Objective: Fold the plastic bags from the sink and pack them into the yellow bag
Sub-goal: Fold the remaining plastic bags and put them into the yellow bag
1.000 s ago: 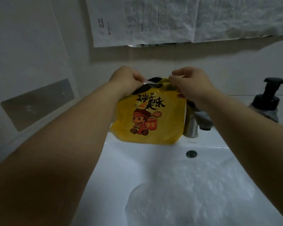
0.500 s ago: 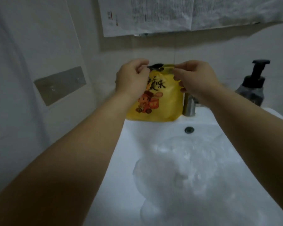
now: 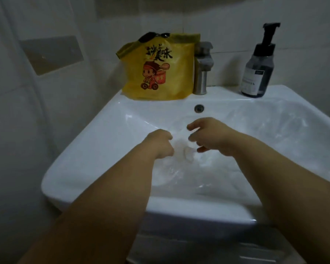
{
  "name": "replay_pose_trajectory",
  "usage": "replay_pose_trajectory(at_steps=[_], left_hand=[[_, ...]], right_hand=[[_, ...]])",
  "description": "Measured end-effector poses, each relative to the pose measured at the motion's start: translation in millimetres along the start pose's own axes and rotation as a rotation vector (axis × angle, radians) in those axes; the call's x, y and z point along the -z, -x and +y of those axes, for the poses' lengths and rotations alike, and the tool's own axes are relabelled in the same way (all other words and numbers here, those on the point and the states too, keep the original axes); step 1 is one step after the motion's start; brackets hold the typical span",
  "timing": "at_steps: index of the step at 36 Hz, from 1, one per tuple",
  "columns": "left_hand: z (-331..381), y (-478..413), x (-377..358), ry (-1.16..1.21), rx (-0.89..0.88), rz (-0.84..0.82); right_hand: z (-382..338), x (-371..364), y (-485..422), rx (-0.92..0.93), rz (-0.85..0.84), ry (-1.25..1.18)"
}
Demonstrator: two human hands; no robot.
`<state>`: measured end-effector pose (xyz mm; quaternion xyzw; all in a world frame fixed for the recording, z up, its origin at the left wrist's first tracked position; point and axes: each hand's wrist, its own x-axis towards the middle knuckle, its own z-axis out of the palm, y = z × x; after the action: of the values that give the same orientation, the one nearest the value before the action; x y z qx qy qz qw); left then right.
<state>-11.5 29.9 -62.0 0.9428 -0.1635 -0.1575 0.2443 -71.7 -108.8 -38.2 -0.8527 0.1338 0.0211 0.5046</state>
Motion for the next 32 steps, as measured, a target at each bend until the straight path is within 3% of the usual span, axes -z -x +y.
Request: replay_pose_trajectory(at_steps=[3,7,13,16,23,26,28,32], left_hand=[[-2,-6,0,0.085,-0.066,0.088],[10,-16,11,0.53,-0.153,0.128],[17,-26,20,0.927,-0.163,0.119],[16,-27,29,1.054,-0.147,0.167],[12,-27,31,1.064,-0.179,0.199],[16,-24,31,1.163,-0.208,0.126],[18,-23,31,1.21,-0.191,0.118],[16,-25,27,0.857,-0.146,0.468]], right_hand=[[4,-4,-1,-0.028,-0.113,0.111],[8,5,-5,-0.03,-0.121,0.178],[-4,12,-25,0.125,0.11,-0.06],[-8,13,-29,0.077,0.0,-0.195],[-8,13,-27,0.036,-0.085,-0.369],[-8,11,-23,0.041,-0.172,-0.301],[-9,6,-20,0.064,-0.125,-0.26],[-13,7,-23,0.123,0.072,-0.31]])
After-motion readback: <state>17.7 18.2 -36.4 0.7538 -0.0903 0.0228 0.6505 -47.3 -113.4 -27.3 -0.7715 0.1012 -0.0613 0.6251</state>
